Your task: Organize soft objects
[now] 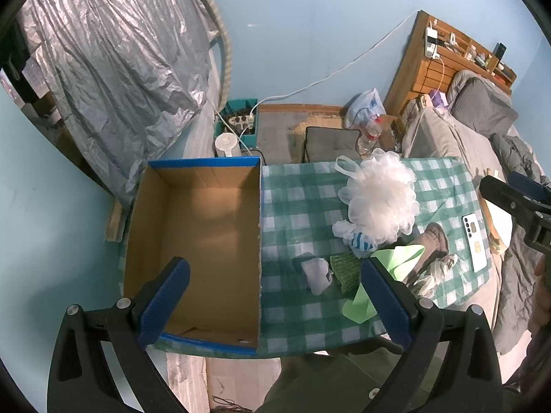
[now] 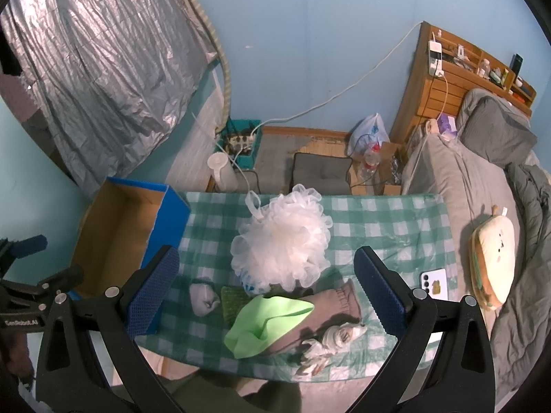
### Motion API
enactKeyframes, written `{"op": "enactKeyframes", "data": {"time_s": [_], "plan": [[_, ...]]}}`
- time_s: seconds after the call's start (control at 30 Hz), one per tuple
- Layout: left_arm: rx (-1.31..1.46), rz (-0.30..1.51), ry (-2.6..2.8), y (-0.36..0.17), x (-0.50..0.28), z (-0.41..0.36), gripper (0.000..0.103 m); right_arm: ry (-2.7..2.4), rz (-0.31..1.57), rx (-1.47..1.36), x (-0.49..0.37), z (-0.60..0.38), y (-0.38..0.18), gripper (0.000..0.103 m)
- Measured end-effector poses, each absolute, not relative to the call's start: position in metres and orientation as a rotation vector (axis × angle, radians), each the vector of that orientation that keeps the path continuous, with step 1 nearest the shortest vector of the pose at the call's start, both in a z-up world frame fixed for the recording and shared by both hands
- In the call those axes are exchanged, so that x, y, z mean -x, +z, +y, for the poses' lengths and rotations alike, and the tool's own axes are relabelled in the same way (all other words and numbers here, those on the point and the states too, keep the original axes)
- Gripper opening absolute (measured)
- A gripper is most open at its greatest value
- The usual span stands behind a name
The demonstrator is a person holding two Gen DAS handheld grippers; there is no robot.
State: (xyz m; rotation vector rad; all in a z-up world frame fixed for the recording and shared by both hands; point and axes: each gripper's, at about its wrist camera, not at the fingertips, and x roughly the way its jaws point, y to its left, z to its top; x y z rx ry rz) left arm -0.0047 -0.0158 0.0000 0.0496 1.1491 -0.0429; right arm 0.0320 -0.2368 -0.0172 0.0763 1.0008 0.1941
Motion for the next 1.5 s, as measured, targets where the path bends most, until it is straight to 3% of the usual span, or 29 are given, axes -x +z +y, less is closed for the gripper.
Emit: {"op": "enactKeyframes", "data": {"time_s": [1.5], "plan": [[-0.053, 1.157, -0.058, -0.0024, 0.0066, -0.0215, 0.100, 0.194, 1.005, -0.075, -0.0332, -0.2357, -0.0179, 0.100]]}}
